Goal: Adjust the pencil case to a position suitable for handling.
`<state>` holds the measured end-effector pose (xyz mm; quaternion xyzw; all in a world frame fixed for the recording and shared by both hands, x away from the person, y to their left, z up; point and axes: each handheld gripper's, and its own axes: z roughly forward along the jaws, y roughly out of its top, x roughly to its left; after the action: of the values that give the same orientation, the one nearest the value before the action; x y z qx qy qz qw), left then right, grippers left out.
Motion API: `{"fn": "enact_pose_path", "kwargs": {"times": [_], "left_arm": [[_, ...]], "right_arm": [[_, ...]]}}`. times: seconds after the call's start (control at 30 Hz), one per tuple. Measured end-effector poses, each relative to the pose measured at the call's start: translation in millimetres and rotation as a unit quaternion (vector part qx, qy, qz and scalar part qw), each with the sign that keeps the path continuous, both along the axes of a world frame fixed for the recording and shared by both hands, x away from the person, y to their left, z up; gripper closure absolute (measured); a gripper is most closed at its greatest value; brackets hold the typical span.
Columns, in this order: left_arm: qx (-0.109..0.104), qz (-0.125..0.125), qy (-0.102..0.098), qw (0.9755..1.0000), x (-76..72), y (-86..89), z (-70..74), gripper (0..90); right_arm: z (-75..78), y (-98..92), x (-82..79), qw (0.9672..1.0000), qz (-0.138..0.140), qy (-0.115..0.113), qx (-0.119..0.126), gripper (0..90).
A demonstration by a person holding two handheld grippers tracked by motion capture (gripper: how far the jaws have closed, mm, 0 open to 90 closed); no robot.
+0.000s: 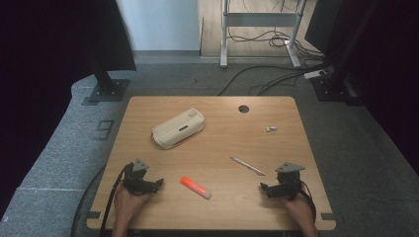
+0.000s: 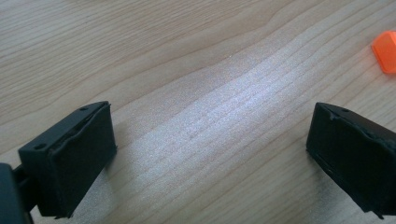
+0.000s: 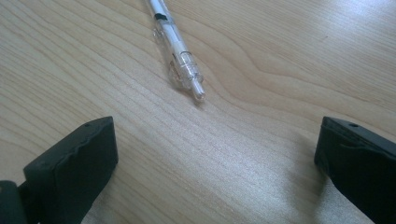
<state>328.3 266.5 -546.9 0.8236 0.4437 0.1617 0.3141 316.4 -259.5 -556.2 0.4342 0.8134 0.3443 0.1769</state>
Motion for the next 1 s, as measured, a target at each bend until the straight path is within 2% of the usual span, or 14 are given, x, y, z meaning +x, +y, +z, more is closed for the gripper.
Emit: {"fn": "enact_pose_path", "kwargs": {"times": [0.27,0.4,0.53,0.77,0.83,1.0], "left_arm": [[-0.01,-0.008,0.003,0.9999,1.8,-0.4,6.6,1.9],[-0.03,-0.015,0.005,0.9994,5.5,0.0,13.7,1.9],[-0.026,-0.018,0.005,0.9995,10.2,-1.2,18.7,1.8],[-0.035,-0.031,-0.003,0.9989,22.7,-5.9,31.0,1.8],[-0.046,-0.033,-0.001,0.9984,28.7,-6.1,34.6,1.9],[-0.042,-0.041,-0.002,0.9983,40.1,-10.5,44.2,1.9]], "right_arm": [[0.0,0.2,0.3,1.0,0.0,0.0,0.0,0.0],[0.0,0.3,0.4,1.0,-0.001,0.0,0.0,0.0],[0.0,0.5,0.6,1.0,-0.001,0.0,0.0,0.0],[0.0,0.6,0.8,1.0,-0.002,0.0,0.0,0.0],[0.0,0.6,0.8,1.0,-0.002,0.0,0.0,0.0],[0.0,0.6,0.8,1.0,-0.002,0.0,0.0,0.0]]}}
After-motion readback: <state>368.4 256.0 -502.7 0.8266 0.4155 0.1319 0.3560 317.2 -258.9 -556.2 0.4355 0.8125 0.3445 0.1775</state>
